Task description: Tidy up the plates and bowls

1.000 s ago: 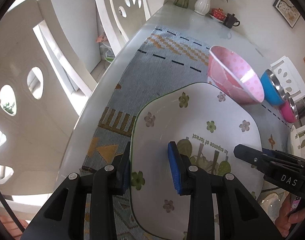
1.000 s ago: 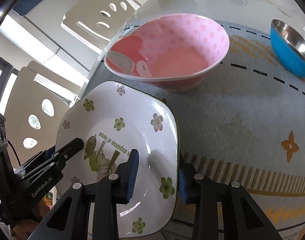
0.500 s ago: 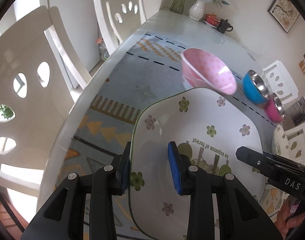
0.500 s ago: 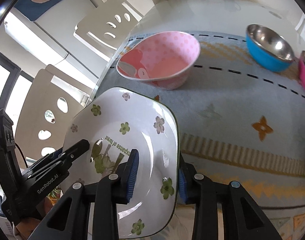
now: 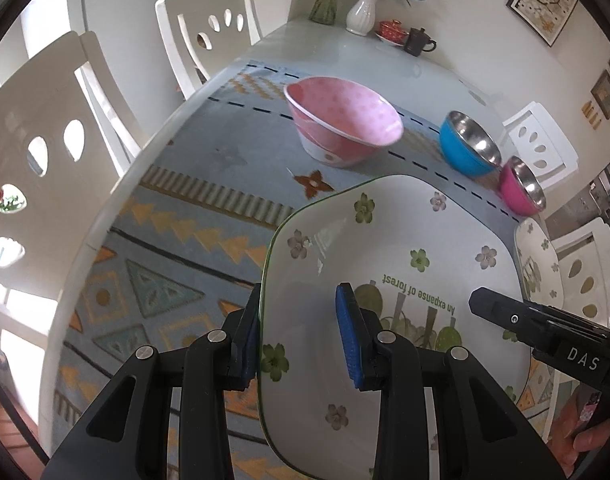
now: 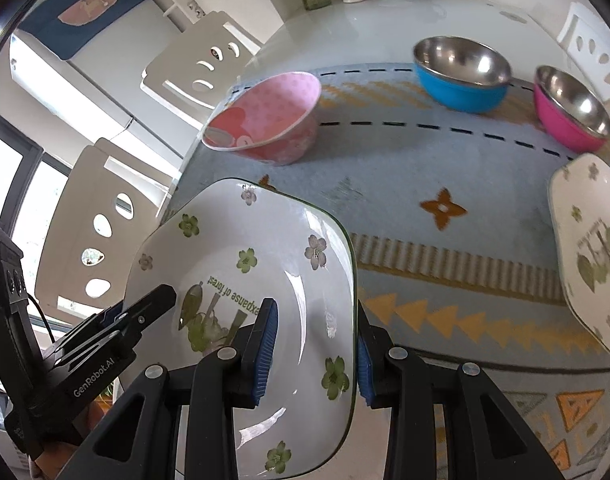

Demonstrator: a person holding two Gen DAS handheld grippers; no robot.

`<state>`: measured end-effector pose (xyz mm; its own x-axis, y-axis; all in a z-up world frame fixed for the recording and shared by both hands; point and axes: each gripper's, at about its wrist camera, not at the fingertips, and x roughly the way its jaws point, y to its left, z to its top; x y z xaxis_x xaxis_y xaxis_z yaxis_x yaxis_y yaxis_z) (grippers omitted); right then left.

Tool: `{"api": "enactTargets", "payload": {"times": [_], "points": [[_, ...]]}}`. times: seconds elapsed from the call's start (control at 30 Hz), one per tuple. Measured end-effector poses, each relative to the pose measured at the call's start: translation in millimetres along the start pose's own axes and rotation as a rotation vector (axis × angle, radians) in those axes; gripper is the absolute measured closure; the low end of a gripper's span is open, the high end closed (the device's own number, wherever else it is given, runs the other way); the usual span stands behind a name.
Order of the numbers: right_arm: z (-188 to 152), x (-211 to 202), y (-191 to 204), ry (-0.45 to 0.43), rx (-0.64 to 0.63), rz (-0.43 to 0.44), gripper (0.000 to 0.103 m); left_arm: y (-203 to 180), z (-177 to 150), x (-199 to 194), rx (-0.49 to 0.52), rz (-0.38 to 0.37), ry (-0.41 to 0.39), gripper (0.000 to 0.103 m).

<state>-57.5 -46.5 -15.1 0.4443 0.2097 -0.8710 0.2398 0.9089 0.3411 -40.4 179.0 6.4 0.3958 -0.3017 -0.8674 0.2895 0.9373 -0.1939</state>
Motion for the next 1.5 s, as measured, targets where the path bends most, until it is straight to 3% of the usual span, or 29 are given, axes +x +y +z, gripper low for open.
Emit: {"api": "enactTargets", "payload": {"times": [0.77, 1.5], "points": [[-47.4, -22.2, -44.6, 0.049, 0.011, 0.016, 0.068, -37.3, -57.2, 0.1, -0.038, 0.001, 0.044, 0.073], [-84.6, -0.4, -47.6, 0.163, 0.018, 0.013, 0.067, -27.3, -85.4, 4.7, -0.022, -0.006, 0.102, 0.073]]}}
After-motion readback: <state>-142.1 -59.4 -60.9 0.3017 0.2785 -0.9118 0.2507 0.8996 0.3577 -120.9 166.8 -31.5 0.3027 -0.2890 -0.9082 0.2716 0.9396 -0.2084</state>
